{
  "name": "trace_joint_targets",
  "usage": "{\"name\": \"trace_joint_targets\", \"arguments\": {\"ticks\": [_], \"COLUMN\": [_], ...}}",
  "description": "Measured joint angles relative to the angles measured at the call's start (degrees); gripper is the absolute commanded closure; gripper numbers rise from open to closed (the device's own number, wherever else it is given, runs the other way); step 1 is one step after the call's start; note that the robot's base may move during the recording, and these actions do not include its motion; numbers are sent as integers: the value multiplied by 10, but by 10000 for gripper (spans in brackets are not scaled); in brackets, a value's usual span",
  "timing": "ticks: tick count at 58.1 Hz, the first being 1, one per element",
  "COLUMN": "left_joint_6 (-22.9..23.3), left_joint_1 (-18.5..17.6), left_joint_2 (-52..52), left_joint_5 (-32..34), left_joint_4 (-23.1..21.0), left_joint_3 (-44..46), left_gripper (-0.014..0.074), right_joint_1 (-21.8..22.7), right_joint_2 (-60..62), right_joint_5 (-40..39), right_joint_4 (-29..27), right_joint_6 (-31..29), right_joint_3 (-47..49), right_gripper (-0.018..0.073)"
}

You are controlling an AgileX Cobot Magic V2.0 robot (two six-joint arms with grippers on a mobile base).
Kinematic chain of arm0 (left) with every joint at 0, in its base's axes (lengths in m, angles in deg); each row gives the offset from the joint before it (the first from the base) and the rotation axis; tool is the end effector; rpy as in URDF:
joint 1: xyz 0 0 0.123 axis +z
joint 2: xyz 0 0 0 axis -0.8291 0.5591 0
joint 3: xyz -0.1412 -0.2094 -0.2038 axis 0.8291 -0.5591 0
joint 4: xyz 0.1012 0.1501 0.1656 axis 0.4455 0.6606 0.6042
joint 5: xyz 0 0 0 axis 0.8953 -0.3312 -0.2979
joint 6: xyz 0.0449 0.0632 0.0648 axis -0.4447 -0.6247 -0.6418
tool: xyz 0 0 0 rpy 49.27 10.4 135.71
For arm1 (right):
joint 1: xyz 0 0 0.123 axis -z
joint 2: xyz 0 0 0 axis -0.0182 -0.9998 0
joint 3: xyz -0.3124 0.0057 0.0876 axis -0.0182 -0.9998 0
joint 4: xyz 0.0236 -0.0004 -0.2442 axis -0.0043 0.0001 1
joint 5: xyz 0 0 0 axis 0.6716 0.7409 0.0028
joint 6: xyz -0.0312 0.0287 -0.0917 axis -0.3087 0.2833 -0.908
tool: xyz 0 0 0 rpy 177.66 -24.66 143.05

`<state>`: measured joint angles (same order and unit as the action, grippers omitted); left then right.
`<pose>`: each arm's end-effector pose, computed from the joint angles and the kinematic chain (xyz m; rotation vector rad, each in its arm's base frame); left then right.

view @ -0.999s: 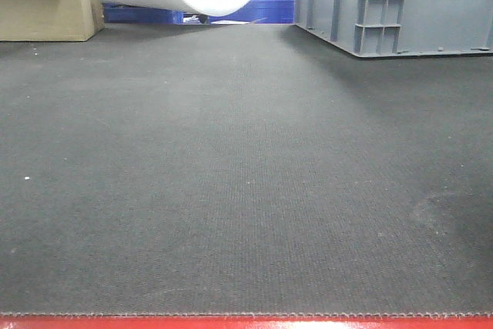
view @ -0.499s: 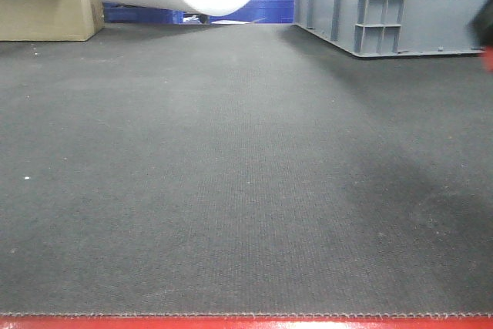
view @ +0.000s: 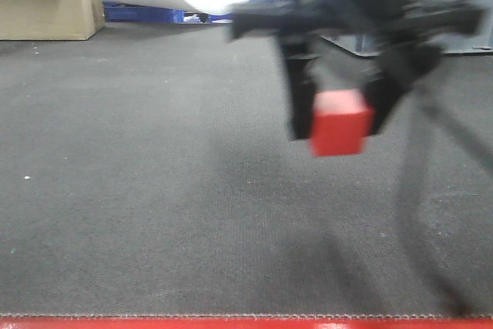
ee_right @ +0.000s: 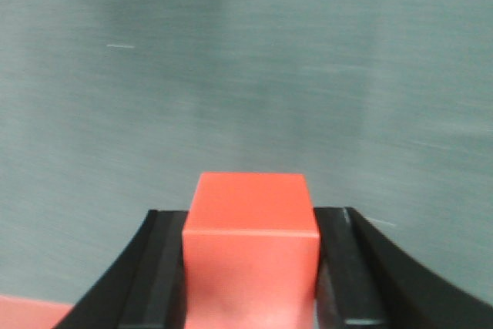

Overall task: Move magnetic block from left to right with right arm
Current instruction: 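Lower the held red cube onto the table with the right gripper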

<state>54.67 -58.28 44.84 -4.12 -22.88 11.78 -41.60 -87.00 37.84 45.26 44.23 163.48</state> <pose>0.0202 -0.0008 0.2018 0.0029 1.5191 -0.0610 0.2612 0.2152 0.3076 -0.0623 2.9074 0.1530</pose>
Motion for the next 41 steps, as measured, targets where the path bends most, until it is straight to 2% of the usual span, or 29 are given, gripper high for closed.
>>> {"name": "trace_joint_targets", "arguments": {"ticks": [15,41], "left_joint_6": [0,0], "left_joint_1": [0,0], "left_joint_2": [0,0], "left_joint_5": [0,0], "left_joint_4": [0,0], "left_joint_3": [0,0], "left_gripper": [713,713], "right_joint_1": [-30,-37], "right_joint_2": [-79,-121], "right_joint_5": [10,-18], "right_joint_4": [-8,-19], "right_joint_6": [71,79], "right_joint_3": [54,59], "right_gripper": [179,179]}}
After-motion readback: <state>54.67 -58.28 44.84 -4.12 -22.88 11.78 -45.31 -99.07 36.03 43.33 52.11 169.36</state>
